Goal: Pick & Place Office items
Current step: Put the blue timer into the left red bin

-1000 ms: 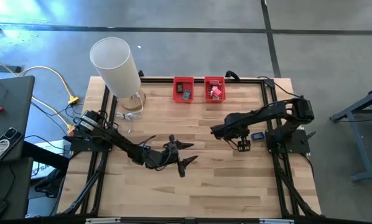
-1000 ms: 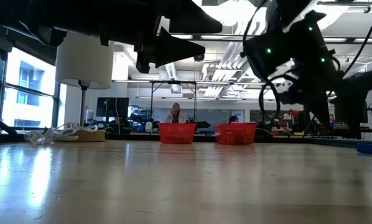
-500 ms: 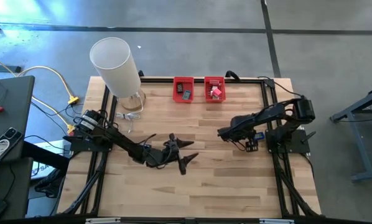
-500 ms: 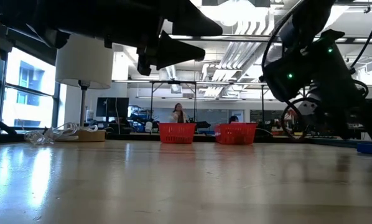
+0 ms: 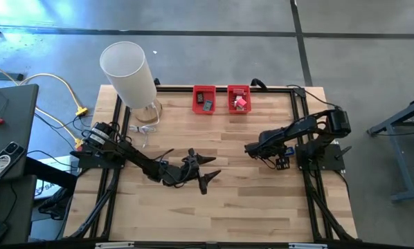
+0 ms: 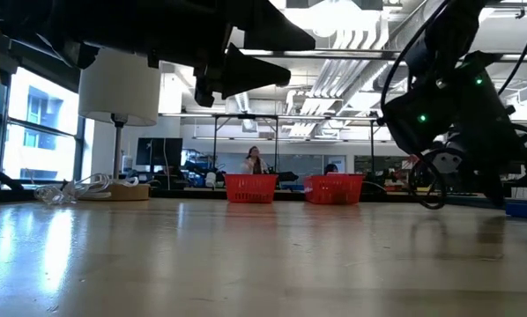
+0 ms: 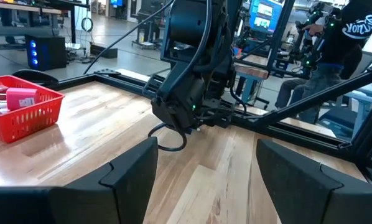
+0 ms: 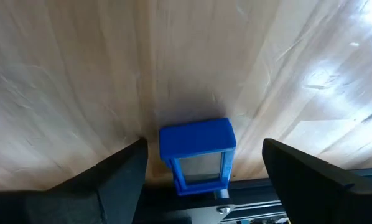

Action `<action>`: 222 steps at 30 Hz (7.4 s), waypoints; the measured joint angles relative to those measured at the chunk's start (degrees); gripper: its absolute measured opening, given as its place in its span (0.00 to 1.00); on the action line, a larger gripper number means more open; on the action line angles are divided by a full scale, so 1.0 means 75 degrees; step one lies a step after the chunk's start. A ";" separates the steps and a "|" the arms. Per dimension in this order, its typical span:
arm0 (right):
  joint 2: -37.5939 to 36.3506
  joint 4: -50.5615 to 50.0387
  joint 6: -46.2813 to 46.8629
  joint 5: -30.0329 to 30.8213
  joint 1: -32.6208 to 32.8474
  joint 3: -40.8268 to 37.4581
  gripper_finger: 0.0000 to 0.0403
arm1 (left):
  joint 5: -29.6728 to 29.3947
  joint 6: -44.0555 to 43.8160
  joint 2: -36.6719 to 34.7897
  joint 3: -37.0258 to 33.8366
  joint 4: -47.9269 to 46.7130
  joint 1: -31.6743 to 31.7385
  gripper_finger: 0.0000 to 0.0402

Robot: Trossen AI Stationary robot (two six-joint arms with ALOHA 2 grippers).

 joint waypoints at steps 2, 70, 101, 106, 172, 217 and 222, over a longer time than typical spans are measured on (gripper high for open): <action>-0.0014 0.0055 -0.0003 -0.0003 0.0000 -0.0064 0.76 | 0.0001 0.0000 -0.0002 0.0000 -0.0001 0.0000 0.66; -0.0755 -0.0039 0.0661 -0.0208 0.1137 0.1679 0.33 | -0.0007 0.4146 0.0000 0.0000 -0.0019 0.0082 0.66; -0.2821 0.7136 0.1460 0.0438 0.2971 0.0944 0.33 | 0.1061 0.5506 -0.3483 -0.0009 -0.6056 0.0246 0.66; -0.2728 0.7713 0.1391 0.1526 0.3234 0.0945 0.33 | 0.1940 0.5384 -0.4090 -0.0010 -0.7135 0.0846 0.66; -0.1906 1.0348 -0.0606 0.0551 0.1999 0.0945 0.33 | 0.5020 0.2151 -0.1865 -0.1623 -0.1471 0.1865 0.82; -0.0786 1.1932 -0.0708 -0.0831 0.1137 0.1044 0.33 | 0.3970 0.2378 -0.1862 -0.1620 -0.1284 0.1859 0.82; -0.0787 1.1913 -0.0711 -0.0844 0.1137 0.1044 0.33 | 0.3828 0.2294 -0.1862 -0.1620 -0.1330 0.1859 0.82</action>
